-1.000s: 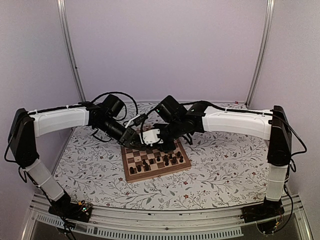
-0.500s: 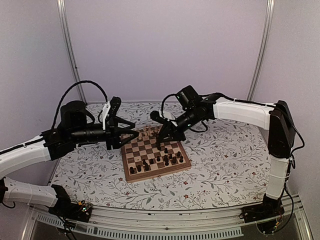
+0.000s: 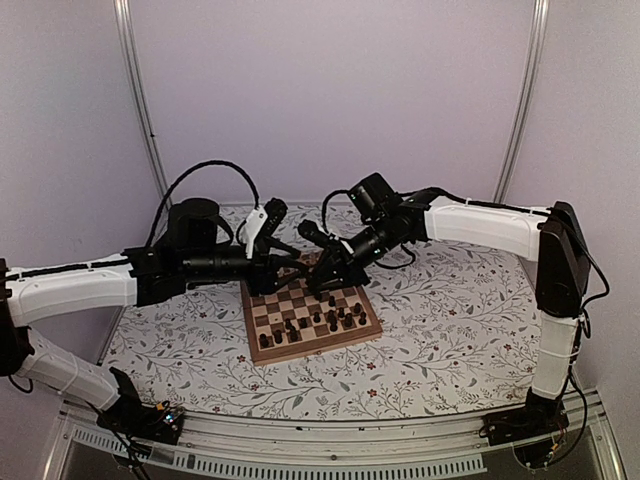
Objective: Set up the chess pieces on the board
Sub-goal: Adjust the chess piece.
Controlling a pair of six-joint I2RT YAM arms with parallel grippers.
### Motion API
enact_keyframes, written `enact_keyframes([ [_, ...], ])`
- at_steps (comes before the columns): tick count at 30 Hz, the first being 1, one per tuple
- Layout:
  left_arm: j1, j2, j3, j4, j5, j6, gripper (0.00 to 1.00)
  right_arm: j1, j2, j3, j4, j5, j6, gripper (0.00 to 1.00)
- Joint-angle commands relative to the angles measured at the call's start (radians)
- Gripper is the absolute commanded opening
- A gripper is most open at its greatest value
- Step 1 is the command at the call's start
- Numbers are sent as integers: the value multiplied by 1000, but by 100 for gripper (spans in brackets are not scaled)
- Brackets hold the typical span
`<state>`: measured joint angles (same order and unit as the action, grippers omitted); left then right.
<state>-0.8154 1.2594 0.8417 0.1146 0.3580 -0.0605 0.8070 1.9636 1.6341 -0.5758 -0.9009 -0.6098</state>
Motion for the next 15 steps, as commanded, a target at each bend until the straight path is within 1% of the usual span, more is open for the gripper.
enact_keyframes([
  [1,-15,47,54,-10,18,14,44,3,-38,-12,6,-29,6,10],
  [3,-14,62,67,-26,21,19,42,2,-40,-14,4,-29,5,10],
  [12,-14,80,81,-76,18,22,43,-3,-46,-13,4,-33,2,11],
  [15,-15,80,74,-80,16,24,36,-10,-47,-13,4,-45,5,11],
])
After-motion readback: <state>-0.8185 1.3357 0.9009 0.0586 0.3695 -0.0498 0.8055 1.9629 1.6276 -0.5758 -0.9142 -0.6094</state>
